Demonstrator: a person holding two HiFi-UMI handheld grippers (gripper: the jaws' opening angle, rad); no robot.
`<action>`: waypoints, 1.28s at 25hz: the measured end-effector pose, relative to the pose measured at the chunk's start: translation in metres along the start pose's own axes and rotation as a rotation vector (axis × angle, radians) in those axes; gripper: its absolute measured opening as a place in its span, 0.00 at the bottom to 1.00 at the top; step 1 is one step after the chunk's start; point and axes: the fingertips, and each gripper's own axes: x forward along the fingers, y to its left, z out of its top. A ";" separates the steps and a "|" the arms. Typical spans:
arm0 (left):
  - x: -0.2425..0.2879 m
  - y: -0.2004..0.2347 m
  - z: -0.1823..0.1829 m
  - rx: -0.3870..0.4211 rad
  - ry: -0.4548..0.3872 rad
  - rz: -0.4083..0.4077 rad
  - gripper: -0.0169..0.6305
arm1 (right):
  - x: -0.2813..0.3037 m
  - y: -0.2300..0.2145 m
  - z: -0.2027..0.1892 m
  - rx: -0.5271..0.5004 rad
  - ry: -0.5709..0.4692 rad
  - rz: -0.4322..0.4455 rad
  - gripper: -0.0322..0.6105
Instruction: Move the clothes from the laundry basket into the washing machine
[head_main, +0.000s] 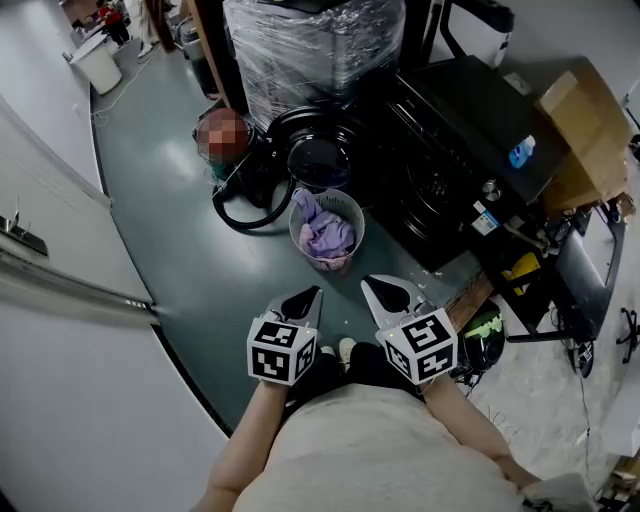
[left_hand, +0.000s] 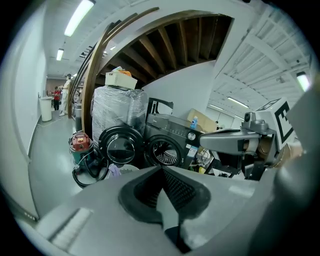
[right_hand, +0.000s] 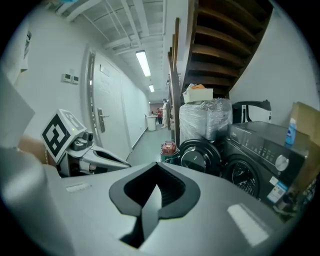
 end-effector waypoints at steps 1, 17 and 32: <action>0.000 0.000 0.000 0.001 0.001 -0.007 0.03 | 0.000 0.000 0.002 0.009 -0.013 -0.006 0.09; 0.046 0.034 0.006 -0.008 0.054 -0.040 0.03 | 0.052 -0.030 -0.002 0.073 0.003 0.007 0.10; 0.207 0.109 0.106 -0.126 0.082 0.073 0.03 | 0.177 -0.191 0.038 0.036 0.148 0.189 0.09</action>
